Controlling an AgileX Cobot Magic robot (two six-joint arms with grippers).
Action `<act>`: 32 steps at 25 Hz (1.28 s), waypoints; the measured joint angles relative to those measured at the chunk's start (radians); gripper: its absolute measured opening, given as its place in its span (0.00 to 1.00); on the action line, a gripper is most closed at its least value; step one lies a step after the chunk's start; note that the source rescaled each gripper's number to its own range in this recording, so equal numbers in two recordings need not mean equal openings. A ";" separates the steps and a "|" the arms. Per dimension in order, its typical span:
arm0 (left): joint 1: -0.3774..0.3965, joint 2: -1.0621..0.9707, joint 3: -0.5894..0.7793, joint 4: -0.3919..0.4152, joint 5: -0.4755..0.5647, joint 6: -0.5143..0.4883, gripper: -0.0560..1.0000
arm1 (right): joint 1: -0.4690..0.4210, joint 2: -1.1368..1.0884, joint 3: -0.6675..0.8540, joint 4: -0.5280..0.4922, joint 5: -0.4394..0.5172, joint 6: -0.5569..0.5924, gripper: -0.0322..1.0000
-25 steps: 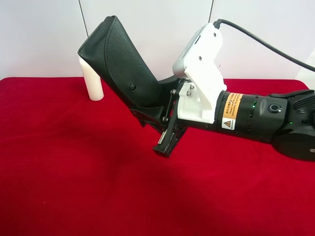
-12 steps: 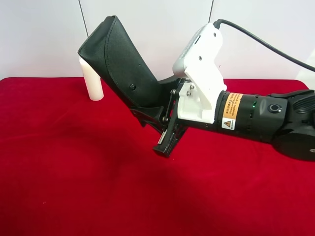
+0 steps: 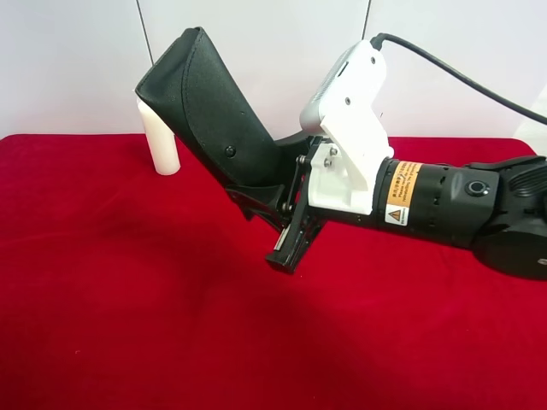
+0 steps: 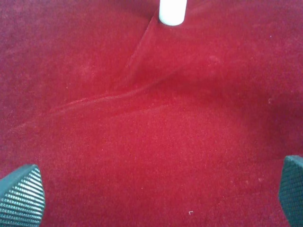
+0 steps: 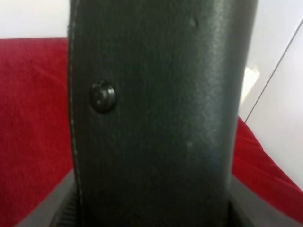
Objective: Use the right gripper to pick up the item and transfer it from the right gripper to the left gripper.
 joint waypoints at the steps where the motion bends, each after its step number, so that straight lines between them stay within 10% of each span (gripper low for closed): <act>1: 0.000 0.000 0.000 0.000 0.000 0.000 1.00 | 0.000 0.000 0.000 0.000 0.000 0.000 0.09; 17: 0.000 0.023 -0.001 -0.387 -0.092 0.012 1.00 | 0.000 0.000 0.000 0.000 0.000 0.000 0.09; 24: 0.000 0.156 -0.008 -0.678 -0.146 0.197 1.00 | 0.000 0.000 0.000 0.000 0.000 0.000 0.09; 32: 0.000 0.229 -0.008 -0.769 -0.247 0.318 1.00 | 0.000 0.000 0.000 0.000 0.000 0.000 0.09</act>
